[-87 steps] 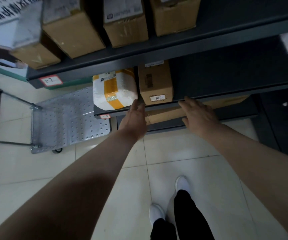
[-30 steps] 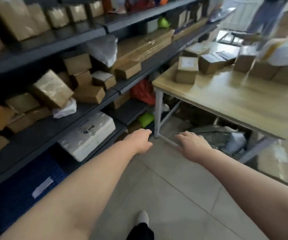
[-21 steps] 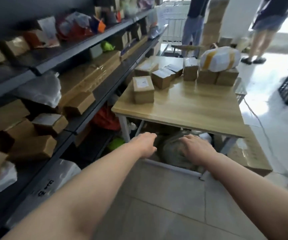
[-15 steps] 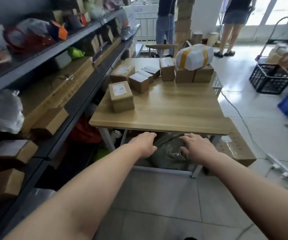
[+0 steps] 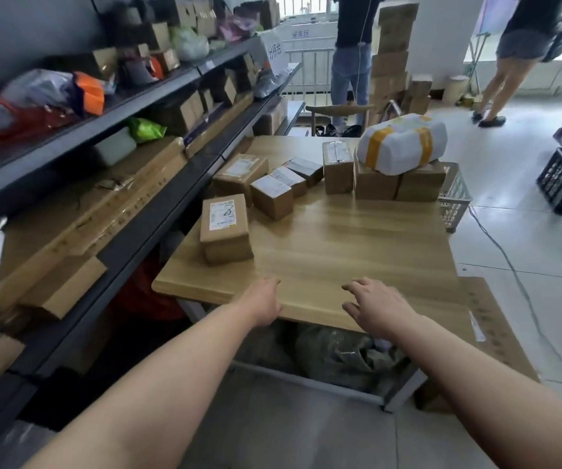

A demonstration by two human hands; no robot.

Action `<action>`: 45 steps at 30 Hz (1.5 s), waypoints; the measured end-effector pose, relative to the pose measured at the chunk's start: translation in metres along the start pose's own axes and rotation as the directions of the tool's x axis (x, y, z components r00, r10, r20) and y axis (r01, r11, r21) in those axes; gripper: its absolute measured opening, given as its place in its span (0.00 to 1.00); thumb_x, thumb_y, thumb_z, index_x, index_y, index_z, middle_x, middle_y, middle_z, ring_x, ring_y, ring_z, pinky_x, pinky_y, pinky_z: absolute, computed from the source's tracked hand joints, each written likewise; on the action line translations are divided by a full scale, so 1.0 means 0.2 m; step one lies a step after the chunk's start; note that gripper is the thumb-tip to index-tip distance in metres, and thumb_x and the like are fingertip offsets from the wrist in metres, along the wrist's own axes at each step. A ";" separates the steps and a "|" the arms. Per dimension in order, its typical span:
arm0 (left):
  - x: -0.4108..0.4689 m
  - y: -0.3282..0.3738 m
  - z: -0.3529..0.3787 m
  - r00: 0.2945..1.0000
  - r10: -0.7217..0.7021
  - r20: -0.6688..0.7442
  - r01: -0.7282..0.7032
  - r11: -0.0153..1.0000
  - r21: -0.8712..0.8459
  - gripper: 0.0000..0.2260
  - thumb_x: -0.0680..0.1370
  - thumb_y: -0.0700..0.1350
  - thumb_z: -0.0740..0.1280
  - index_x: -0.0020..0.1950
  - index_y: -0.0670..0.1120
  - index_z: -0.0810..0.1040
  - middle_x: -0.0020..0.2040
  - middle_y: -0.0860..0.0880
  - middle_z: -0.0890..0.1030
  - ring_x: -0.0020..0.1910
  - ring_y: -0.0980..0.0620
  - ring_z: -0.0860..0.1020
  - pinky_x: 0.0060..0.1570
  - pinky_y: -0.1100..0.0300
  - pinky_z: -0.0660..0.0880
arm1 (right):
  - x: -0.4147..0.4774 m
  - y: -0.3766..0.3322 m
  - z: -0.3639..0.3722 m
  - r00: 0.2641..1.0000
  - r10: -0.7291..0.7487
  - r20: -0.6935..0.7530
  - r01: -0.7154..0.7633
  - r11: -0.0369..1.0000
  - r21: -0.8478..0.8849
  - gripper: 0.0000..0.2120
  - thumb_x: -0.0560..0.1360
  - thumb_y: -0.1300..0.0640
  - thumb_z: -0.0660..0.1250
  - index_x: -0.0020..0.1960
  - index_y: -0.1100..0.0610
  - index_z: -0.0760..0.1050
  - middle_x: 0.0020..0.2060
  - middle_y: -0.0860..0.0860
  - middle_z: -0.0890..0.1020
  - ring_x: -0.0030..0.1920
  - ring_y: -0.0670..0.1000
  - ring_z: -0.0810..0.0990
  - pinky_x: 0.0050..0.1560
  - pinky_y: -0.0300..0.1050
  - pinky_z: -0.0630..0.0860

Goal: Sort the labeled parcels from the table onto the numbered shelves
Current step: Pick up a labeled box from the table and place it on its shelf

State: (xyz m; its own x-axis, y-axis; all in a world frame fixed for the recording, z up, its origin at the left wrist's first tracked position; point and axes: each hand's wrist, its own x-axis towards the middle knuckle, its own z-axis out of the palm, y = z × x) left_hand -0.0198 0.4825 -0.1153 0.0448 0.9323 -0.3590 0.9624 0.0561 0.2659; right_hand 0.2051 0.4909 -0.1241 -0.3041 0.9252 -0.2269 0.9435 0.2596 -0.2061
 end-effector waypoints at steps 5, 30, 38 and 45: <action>0.12 -0.09 -0.03 0.996 -0.092 -0.020 0.091 0.995 -0.032 0.28 0.80 0.47 0.65 0.78 0.47 0.59 0.78 0.47 0.60 0.75 0.45 0.62 0.73 0.49 0.62 | 0.21 -0.02 0.00 0.996 -0.067 0.064 0.065 0.997 0.031 0.23 0.80 0.45 0.57 0.74 0.49 0.63 0.71 0.50 0.68 0.69 0.54 0.67 0.65 0.51 0.67; 1.16 -1.03 -0.53 0.939 -0.343 0.018 0.321 0.857 -0.403 0.23 0.80 0.47 0.65 0.73 0.47 0.62 0.69 0.47 0.73 0.66 0.46 0.73 0.58 0.54 0.70 | 1.67 -0.93 0.06 0.992 -0.029 0.122 -0.018 0.930 0.368 0.35 0.80 0.52 0.60 0.79 0.58 0.44 0.77 0.55 0.57 0.75 0.55 0.59 0.71 0.46 0.60; 1.16 -1.09 -0.44 0.940 -0.325 0.107 0.325 0.752 -0.573 0.39 0.81 0.44 0.65 0.80 0.53 0.39 0.75 0.47 0.66 0.70 0.46 0.69 0.67 0.52 0.66 | 1.72 -0.89 0.12 0.985 0.027 0.171 -0.122 0.810 0.573 0.39 0.78 0.54 0.65 0.79 0.53 0.43 0.77 0.50 0.56 0.75 0.51 0.59 0.71 0.42 0.57; 1.10 -1.05 -0.40 0.925 -0.365 0.102 0.328 0.635 -0.700 0.39 0.80 0.41 0.64 0.80 0.56 0.40 0.74 0.47 0.68 0.69 0.47 0.69 0.67 0.52 0.67 | 1.69 -0.87 0.13 0.986 0.030 0.163 -0.124 0.785 0.607 0.38 0.78 0.54 0.65 0.79 0.50 0.45 0.76 0.50 0.60 0.74 0.52 0.62 0.69 0.43 0.60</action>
State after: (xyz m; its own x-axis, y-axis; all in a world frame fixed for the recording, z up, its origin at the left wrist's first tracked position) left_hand -0.2328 0.7050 -0.1795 -0.2828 0.8055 -0.5209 0.4381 0.5915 0.6769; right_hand -0.0647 0.7515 -0.1899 -0.2931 0.8750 -0.3852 0.6986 -0.0791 -0.7111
